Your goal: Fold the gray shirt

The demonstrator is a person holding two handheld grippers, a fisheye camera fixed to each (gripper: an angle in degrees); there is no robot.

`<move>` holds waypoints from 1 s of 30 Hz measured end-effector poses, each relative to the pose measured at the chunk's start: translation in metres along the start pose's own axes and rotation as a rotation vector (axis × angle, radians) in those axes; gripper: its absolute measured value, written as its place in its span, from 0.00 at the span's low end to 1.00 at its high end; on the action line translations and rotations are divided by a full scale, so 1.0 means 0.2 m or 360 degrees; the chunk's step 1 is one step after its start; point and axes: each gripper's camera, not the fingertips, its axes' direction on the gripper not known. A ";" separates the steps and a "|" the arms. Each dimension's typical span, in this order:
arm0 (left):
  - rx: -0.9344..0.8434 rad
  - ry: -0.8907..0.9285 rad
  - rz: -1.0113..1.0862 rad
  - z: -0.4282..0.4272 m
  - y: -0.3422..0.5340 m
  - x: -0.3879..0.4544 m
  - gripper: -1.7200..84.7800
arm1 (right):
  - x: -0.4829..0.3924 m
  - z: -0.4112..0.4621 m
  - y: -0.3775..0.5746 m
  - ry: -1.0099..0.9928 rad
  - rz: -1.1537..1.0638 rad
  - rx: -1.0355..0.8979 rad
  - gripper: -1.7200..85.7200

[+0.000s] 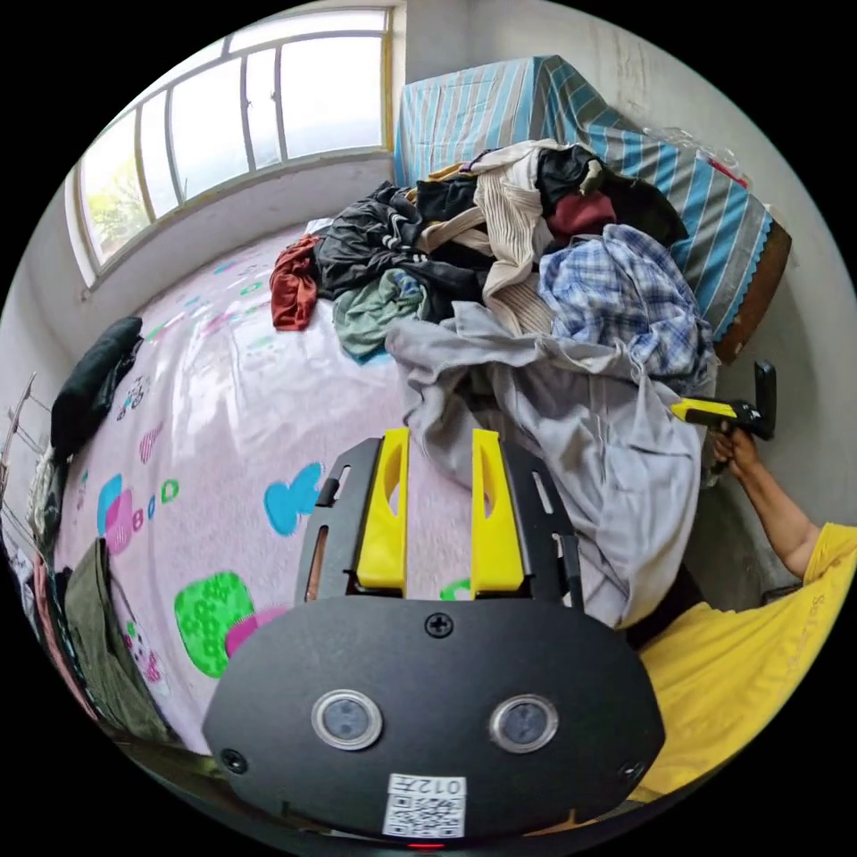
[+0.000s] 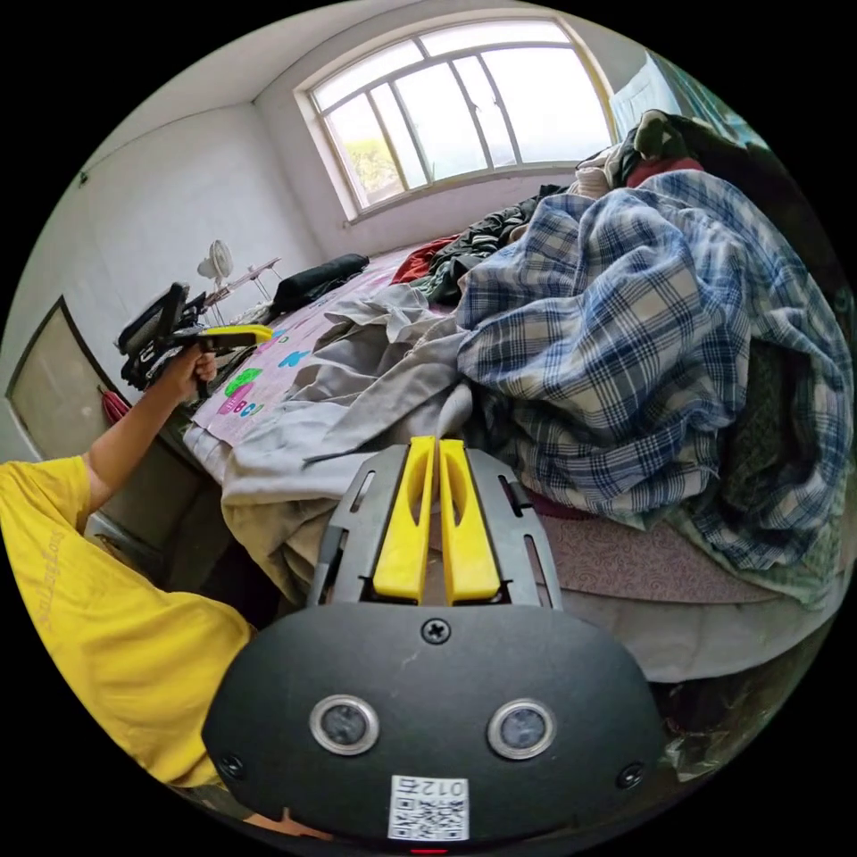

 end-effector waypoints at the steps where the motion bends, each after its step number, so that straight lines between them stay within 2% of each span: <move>1: -0.0003 -0.0006 0.0013 0.02 -0.05 0.00 0.16 | 0.02 0.00 0.00 0.0001 0.0007 -0.0017 0.03; 4: -0.0091 0.0011 0.0032 0.15 -0.29 -0.01 0.18 | 0.08 0.00 0.02 -0.0006 0.0029 -0.0026 0.03; 7: -0.0201 0.0194 -0.0023 0.28 -0.45 -0.04 0.18 | 0.15 -0.02 0.04 -0.0066 0.0096 -0.0001 0.03; 11: -0.0336 0.0309 -0.0179 0.39 -0.50 -0.03 0.09 | 0.20 -0.04 0.05 -0.0127 0.0106 0.0032 0.04; 13: -0.0274 0.0310 -0.0202 0.33 -0.46 0.00 0.06 | 0.21 -0.03 0.05 -0.0135 0.0089 0.0006 0.05; 16: -0.0017 0.0356 -0.0266 0.09 -0.34 0.05 0.04 | 0.18 -0.03 0.04 -0.0053 0.0041 -0.0040 0.05; 18: 0.0239 0.0283 -0.0244 -0.22 -0.17 0.21 0.03 | 0.17 -0.04 0.04 -0.0002 0.0014 -0.0039 0.04; 19: 0.0306 0.0221 -0.0185 -0.31 -0.12 0.29 0.03 | 0.16 -0.05 0.04 0.0022 0.0002 -0.0020 0.04; 21: 0.0445 -0.0039 0.0130 -0.54 0.09 0.71 0.03 | 0.16 -0.04 0.06 0.0038 0.0001 -0.0020 0.04; 25: 0.0282 -0.0255 0.0414 -0.50 0.43 1.28 0.03 | 0.20 -0.03 0.10 0.0020 0.0067 0.0021 0.03; 28: 0.0242 -0.0162 0.0222 -0.46 0.66 1.41 0.04 | 0.20 -0.05 0.12 0.0045 0.0043 0.0022 0.03; 30: 0.0271 0.0025 -0.0005 -0.50 0.81 1.38 0.04 | 0.21 -0.05 0.13 0.0044 0.0042 0.0018 0.03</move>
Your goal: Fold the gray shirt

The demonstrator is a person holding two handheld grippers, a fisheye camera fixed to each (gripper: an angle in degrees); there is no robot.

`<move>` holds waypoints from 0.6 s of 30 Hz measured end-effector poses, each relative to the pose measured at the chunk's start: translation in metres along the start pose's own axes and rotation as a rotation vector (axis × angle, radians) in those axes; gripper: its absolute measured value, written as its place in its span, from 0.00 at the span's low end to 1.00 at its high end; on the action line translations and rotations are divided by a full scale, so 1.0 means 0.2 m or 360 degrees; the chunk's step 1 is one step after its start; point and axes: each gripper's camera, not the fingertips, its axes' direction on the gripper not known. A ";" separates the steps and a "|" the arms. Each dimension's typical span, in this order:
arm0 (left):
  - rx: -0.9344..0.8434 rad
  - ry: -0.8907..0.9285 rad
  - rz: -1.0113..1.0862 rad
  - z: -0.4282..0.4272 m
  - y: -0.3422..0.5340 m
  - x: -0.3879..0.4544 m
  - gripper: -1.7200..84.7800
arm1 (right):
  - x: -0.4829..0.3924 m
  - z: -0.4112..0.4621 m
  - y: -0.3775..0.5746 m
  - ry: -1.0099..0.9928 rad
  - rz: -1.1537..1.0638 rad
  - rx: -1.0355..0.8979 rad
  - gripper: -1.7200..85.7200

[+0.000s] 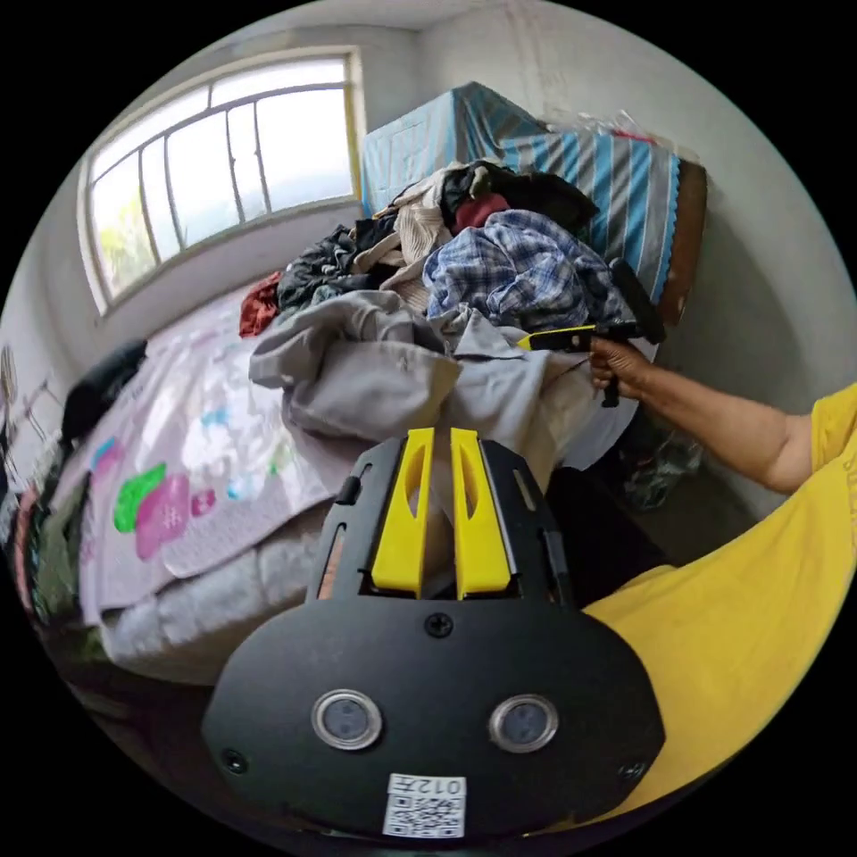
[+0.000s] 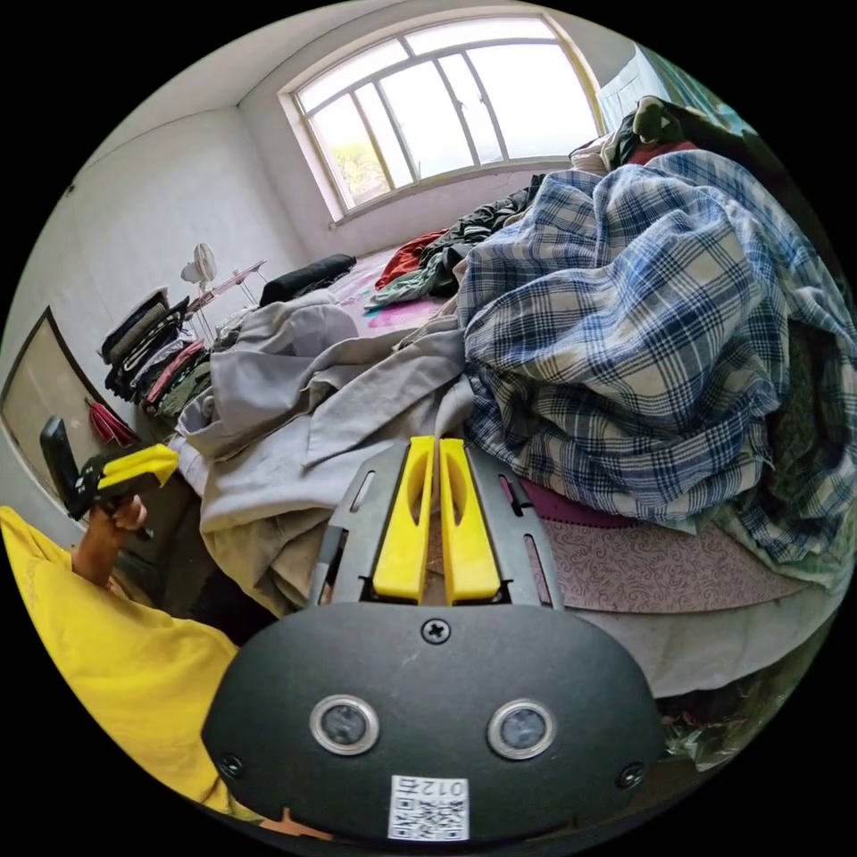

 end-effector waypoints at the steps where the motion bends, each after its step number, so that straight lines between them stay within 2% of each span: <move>1: 0.0018 0.0000 -0.0022 -0.02 0.03 0.00 0.05 | 0.01 0.00 0.01 -0.0013 0.0012 -0.0001 0.03; 4: 0.0160 -0.0304 0.0019 -0.16 0.06 0.00 0.05 | 0.05 -0.01 0.03 -0.0055 0.0046 0.0001 0.03; 6: 0.0230 -0.0517 0.0240 -0.24 -0.11 0.01 0.08 | 0.06 -0.02 0.04 -0.0079 0.0061 -0.0007 0.03; 8: 0.0190 -0.0548 0.0488 -0.23 -0.31 0.01 0.10 | 0.08 -0.03 0.05 -0.0111 0.0085 -0.0010 0.03; 12: 0.0023 -0.0480 0.0935 -0.04 -0.75 0.00 0.15 | 0.11 -0.05 0.10 -0.0203 0.0142 0.0004 0.03; 14: -0.0055 -0.0401 0.1033 0.06 -0.93 0.00 0.16 | 0.11 -0.06 0.12 -0.0211 0.0149 0.0006 0.03; 18: -0.0429 0.0011 0.0889 0.36 -1.28 0.00 0.18 | 0.08 -0.07 0.17 -0.0205 0.0140 0.0003 0.03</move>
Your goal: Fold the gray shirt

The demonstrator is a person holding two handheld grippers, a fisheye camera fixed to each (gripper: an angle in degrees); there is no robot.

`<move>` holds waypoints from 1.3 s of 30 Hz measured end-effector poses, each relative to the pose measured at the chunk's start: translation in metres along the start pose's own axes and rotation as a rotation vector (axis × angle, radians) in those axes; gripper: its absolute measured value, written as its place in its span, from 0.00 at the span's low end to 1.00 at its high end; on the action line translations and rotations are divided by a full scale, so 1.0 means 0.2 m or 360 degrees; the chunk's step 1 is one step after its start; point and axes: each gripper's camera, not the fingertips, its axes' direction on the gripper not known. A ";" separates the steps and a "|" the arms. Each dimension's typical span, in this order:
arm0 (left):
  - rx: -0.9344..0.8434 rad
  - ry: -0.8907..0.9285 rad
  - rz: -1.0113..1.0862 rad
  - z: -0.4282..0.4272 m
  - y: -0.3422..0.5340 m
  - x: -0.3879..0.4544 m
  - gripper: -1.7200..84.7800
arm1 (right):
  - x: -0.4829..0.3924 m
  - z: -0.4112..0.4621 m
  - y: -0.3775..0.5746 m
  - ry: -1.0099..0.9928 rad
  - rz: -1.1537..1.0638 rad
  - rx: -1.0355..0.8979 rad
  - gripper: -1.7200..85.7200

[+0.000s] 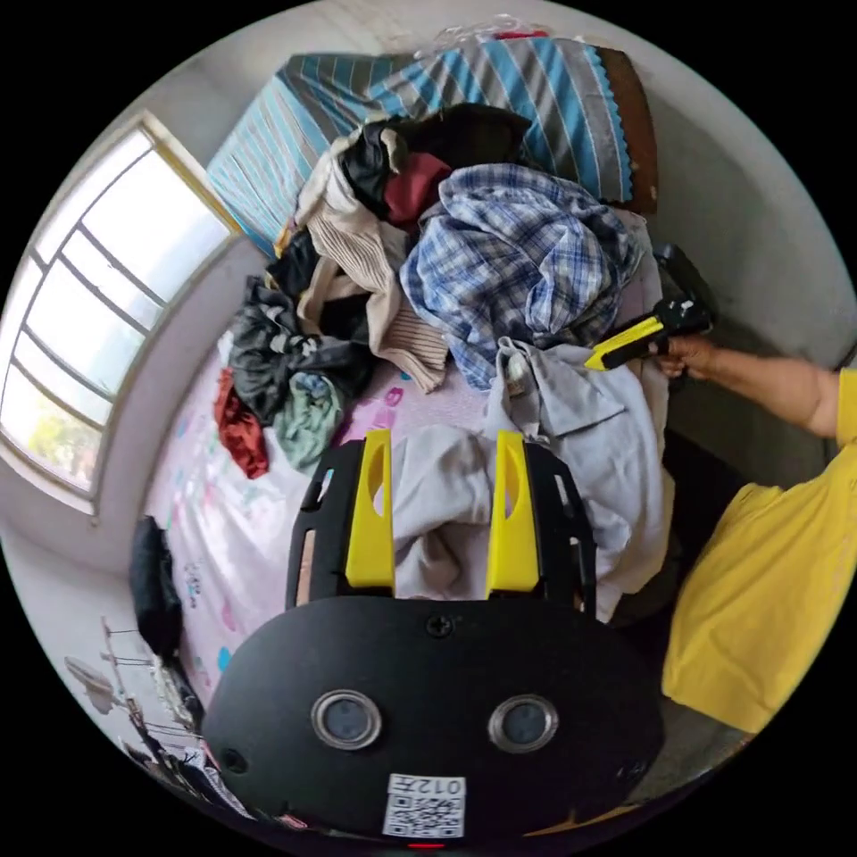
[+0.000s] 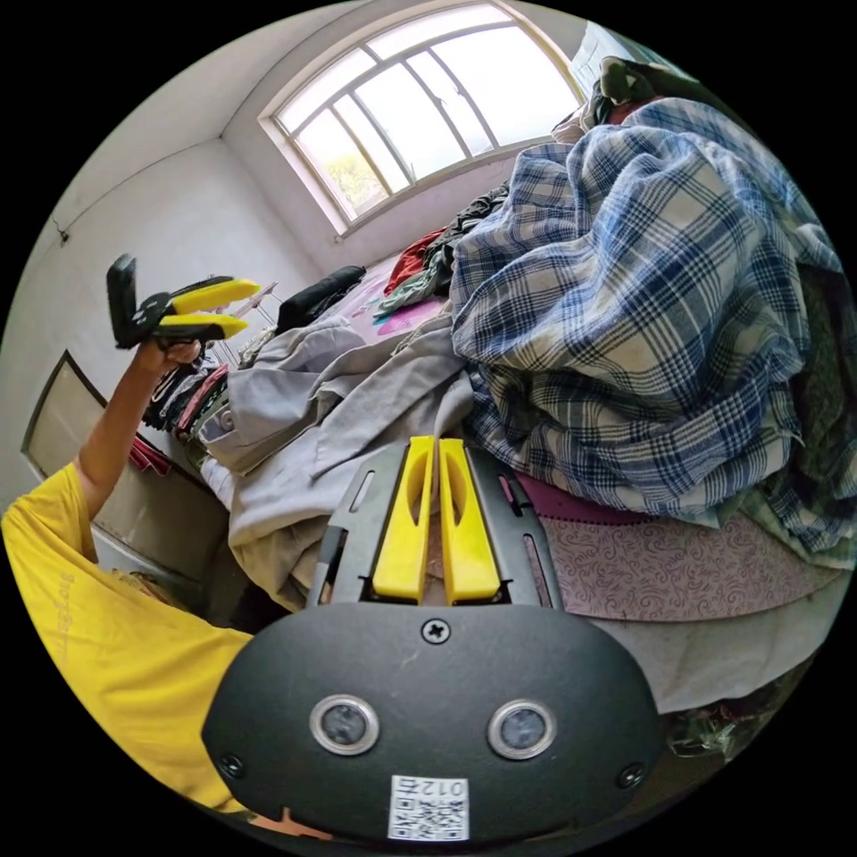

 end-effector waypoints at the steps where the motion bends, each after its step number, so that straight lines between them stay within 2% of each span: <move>1: -0.0034 0.0058 -0.0003 0.04 -0.04 -0.01 0.18 | 0.00 -0.01 0.02 -0.0016 0.0009 -0.0001 0.03; 3: -0.0223 0.0155 0.0014 0.20 -0.14 0.01 0.17 | 0.00 -0.02 0.04 -0.0057 0.0035 -0.0001 0.03; 6: -0.0521 0.0044 0.0116 0.38 -0.14 0.09 0.11 | 0.00 -0.03 0.09 -0.0121 0.0072 -0.0001 0.03; 8: -0.0614 0.0003 0.0112 0.41 -0.07 0.09 0.08 | -0.02 -0.04 0.12 -0.0125 0.0072 0.0000 0.03; 10: -0.0564 0.0018 -0.0027 0.34 0.03 0.03 0.07 | -0.08 -0.05 0.17 -0.0093 0.0043 0.0002 0.03; 13: -0.0320 0.0100 -0.0358 0.08 0.27 -0.15 0.05 | -0.19 -0.06 0.24 0.0017 -0.0041 0.0014 0.03; 15: -0.0058 0.0166 -0.0597 -0.20 0.51 -0.29 0.04 | -0.30 -0.08 0.27 0.0127 -0.0132 0.0027 0.03; 18: 0.0270 0.0153 -0.0789 -0.60 0.79 -0.37 0.03 | -0.52 -0.21 0.25 0.0175 -0.0301 0.0178 0.03; 23: 0.0746 -0.0007 -0.0824 -1.31 1.12 -0.29 0.03 | -1.01 -0.58 0.07 0.0285 -0.0689 0.0494 0.03; 25: 0.0996 -0.0089 -0.0746 -1.62 1.22 -0.16 0.03 | -1.27 -0.84 0.03 0.0383 -0.0851 0.0760 0.03; 27: 0.1246 -0.0324 -0.0662 -1.97 1.35 0.06 0.03 | -1.43 -1.04 0.04 0.0380 -0.0925 0.1015 0.03; 28: 0.1256 -0.0405 -0.0655 -2.03 1.37 0.11 0.03 | -1.52 -1.14 0.04 0.0367 -0.0964 0.1128 0.03; 30: 0.1060 -0.0628 -0.0705 -2.14 1.38 0.20 0.03 | -1.65 -1.23 -0.02 0.0409 -0.1001 0.1092 0.03; 32: 0.0976 -0.0644 -0.0734 -2.21 1.40 0.23 0.03 | -1.77 -1.31 -0.03 0.0461 -0.1012 0.1114 0.03; 34: 0.1100 -0.0691 -0.0696 -2.32 1.48 0.33 0.03 | -1.94 -1.42 0.07 0.0553 -0.1095 0.1302 0.03; 36: 0.1171 -0.0827 -0.0693 -2.43 1.57 0.44 0.03 | -2.03 -1.46 0.12 0.0581 -0.1129 0.1373 0.03; 39: 0.1232 -0.0795 -0.0722 -2.54 1.66 0.49 0.03 | -2.12 -1.50 0.16 0.0522 -0.1098 0.1377 0.03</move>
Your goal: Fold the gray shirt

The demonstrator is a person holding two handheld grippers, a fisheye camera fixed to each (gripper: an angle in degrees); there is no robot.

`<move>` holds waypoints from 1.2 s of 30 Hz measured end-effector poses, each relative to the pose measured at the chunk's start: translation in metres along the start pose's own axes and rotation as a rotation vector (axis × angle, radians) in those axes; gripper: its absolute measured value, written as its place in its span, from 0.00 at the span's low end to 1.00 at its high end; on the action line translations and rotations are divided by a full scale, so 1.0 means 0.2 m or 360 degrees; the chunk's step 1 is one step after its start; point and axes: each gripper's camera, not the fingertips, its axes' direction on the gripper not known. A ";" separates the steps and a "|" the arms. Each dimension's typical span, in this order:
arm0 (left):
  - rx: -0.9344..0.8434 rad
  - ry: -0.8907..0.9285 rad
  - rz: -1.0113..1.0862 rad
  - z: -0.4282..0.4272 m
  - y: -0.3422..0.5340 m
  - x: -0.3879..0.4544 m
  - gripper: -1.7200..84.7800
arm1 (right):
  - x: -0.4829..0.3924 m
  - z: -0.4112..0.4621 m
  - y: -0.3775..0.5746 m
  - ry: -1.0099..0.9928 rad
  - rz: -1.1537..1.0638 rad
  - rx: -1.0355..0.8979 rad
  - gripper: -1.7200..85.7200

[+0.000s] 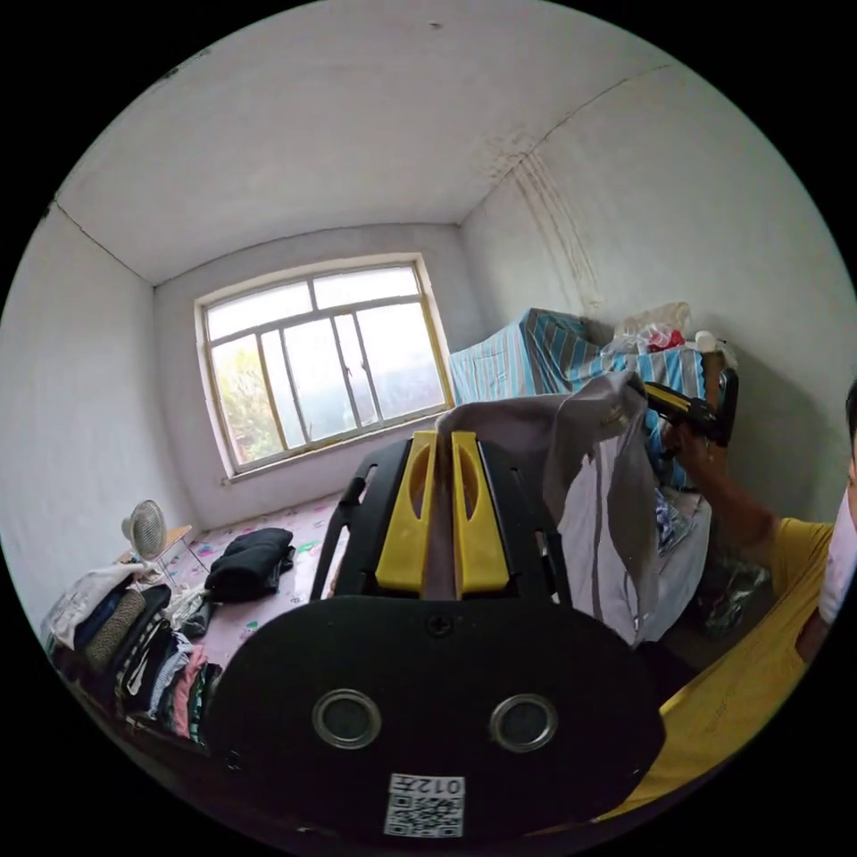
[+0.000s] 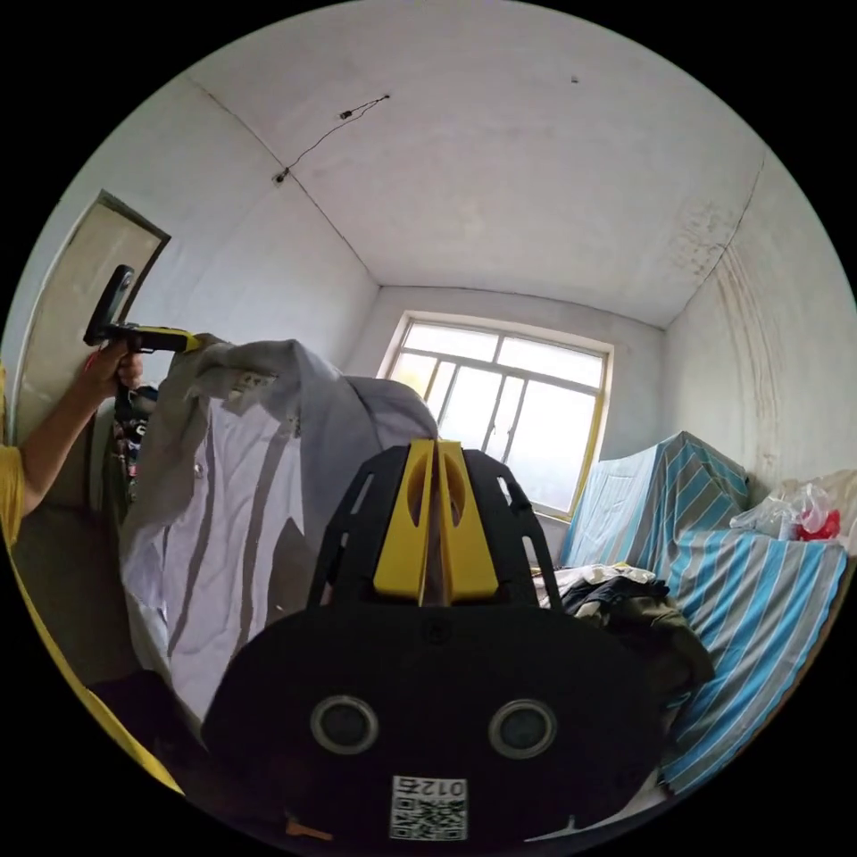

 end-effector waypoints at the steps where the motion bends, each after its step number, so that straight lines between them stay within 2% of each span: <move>1: 0.0015 0.0008 -0.0005 -0.03 0.00 0.00 0.03 | -0.04 -0.03 -0.01 0.0022 -0.0015 0.0027 0.03; 10: 0.0150 -0.0144 0.0076 -0.41 0.06 0.07 0.04 | -0.41 -0.22 -0.03 0.0247 -0.0167 0.0216 0.03; 17: 0.0205 -0.0235 0.0198 -0.59 0.08 0.06 0.04 | -0.50 -0.20 -0.11 0.0099 -0.0084 0.0286 0.03; 22: 0.0166 -0.0315 0.0269 -0.55 0.04 -0.03 0.04 | -0.59 0.02 -0.17 0.0102 -0.0121 0.0256 0.03; 26: 0.0015 -0.0334 0.0211 -0.29 0.05 -0.24 0.04 | -0.66 0.36 -0.13 0.0055 -0.0135 0.0136 0.03; 28: -0.0077 -0.0312 0.0147 -0.11 0.09 -0.37 0.04 | -0.72 0.67 -0.06 0.0028 -0.0146 0.0006 0.03; 32: -0.0369 -0.0179 -0.0063 0.46 0.27 -0.75 0.04 | -0.80 1.25 0.15 -0.0008 -0.0139 -0.0251 0.03; 34: -0.0510 -0.0125 -0.0164 0.76 0.39 -0.92 0.04 | -0.87 1.68 0.35 -0.0032 -0.0143 -0.0452 0.03; 36: -0.0708 -0.0071 -0.0269 1.18 0.58 -1.13 0.04 | -0.92 2.01 0.53 -0.0059 -0.0122 -0.0612 0.03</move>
